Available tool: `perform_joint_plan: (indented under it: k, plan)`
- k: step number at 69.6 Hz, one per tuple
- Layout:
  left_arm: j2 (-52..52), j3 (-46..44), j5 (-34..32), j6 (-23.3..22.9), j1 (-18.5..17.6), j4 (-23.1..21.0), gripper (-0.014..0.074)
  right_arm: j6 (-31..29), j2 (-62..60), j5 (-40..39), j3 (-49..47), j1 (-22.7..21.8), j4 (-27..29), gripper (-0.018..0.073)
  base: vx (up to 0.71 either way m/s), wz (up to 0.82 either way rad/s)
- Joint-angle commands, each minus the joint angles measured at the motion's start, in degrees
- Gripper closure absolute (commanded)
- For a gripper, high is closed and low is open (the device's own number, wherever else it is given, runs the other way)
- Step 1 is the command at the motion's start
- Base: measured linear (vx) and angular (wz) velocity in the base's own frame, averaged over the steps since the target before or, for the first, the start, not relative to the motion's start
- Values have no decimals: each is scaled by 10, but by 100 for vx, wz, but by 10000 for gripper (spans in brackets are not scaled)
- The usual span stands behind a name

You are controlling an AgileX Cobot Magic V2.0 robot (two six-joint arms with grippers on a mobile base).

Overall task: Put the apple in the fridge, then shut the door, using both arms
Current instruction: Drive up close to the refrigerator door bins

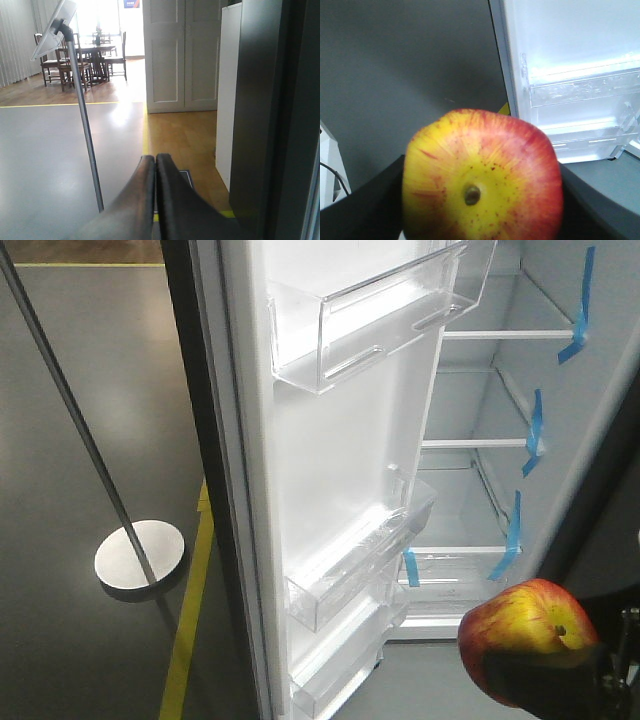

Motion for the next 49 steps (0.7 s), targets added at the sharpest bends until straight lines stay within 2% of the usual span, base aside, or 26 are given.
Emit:
perform_joint_plan:
  k: [1,49]
  plan:
    - [-8,7,-41,-2,-1,-3,603,-2,-2,-25,-16,-2,25,242,9,-2]
    - [-8,7,-41,-2,-1,-3,603,-2,-2,-25,-16,-2,25,242,8,-1]
